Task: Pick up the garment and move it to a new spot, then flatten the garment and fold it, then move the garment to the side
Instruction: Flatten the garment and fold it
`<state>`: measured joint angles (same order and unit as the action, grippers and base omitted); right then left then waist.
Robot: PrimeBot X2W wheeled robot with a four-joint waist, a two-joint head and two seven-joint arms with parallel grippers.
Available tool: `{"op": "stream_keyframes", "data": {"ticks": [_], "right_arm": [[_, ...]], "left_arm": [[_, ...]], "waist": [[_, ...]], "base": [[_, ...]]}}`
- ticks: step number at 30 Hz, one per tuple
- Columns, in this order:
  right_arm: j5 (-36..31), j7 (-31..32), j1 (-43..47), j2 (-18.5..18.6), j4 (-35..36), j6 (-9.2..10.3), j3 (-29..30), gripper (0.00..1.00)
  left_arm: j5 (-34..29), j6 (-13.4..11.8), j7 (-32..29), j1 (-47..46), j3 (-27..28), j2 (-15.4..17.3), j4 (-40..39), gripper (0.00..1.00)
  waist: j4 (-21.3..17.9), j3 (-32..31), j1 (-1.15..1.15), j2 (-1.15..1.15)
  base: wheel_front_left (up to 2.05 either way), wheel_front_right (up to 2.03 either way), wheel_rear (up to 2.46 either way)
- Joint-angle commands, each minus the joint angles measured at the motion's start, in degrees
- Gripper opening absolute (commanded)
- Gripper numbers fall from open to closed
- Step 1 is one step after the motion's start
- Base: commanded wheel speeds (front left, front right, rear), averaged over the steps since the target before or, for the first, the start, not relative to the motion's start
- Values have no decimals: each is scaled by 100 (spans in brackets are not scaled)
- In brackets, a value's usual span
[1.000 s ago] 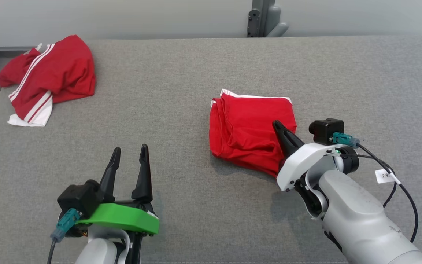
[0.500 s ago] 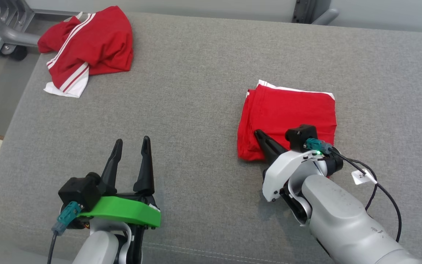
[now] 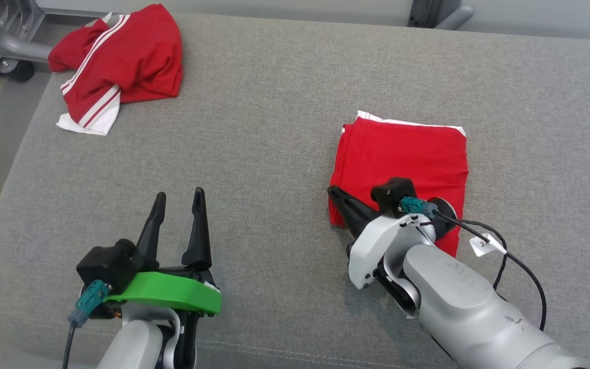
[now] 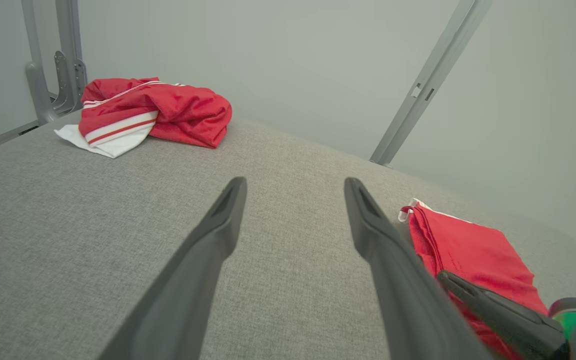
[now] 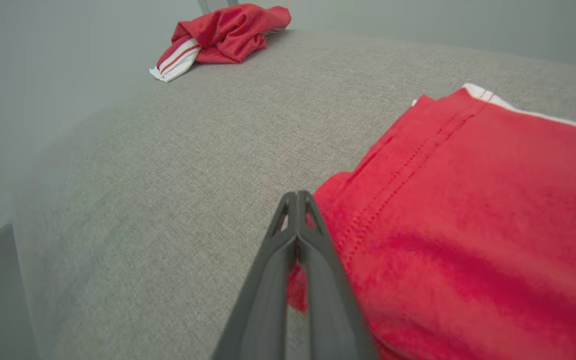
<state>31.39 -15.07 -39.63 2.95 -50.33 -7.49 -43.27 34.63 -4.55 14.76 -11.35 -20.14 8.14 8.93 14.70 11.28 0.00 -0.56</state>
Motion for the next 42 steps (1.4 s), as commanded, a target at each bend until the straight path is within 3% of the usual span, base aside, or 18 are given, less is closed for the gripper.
{"op": "stream_keyframes", "data": {"ticks": [1,3,6,7,8,9,21,30,42], "right_arm": [[-80,-22,-47,68,185,0,84,0],[-172,-22,-3,112,469,1,230,0],[-311,-21,165,147,925,0,548,45],[-311,-21,165,147,925,0,548,45],[-368,-21,217,163,1075,0,671,84],[-419,-21,269,177,1195,0,794,100],[-1294,-21,1038,368,2202,0,2436,100],[-1810,-21,1882,306,2727,0,3623,100],[-1993,-20,3131,31,3673,0,4179,100]], "left_arm": [[-66,-4,26,-4,32,11,1,100],[-73,-16,30,29,53,17,-7,100],[-81,-23,35,90,68,29,-16,100],[-81,-23,35,90,68,29,-16,100],[-84,-23,36,105,69,33,-17,100],[-82,-25,37,112,71,38,-22,100],[-126,-91,37,295,111,152,-71,100],[-279,-219,41,483,242,245,-97,100],[-656,-167,45,1023,576,28,-44,100]], "waist": [[-114,-61,0,56],[-201,-107,0,56],[-340,-191,0,56],[-340,-191,0,56],[-383,-220,0,56],[-426,-251,0,56],[-995,-628,0,56],[-1230,-820,0,56],[-1279,-1055,0,56]], "base": [[0,0,0],[0,0,0],[0,0,0],[0,0,0],[0,0,0],[0,0,0],[0,0,0],[0,0,0],[0,0,0]]}}
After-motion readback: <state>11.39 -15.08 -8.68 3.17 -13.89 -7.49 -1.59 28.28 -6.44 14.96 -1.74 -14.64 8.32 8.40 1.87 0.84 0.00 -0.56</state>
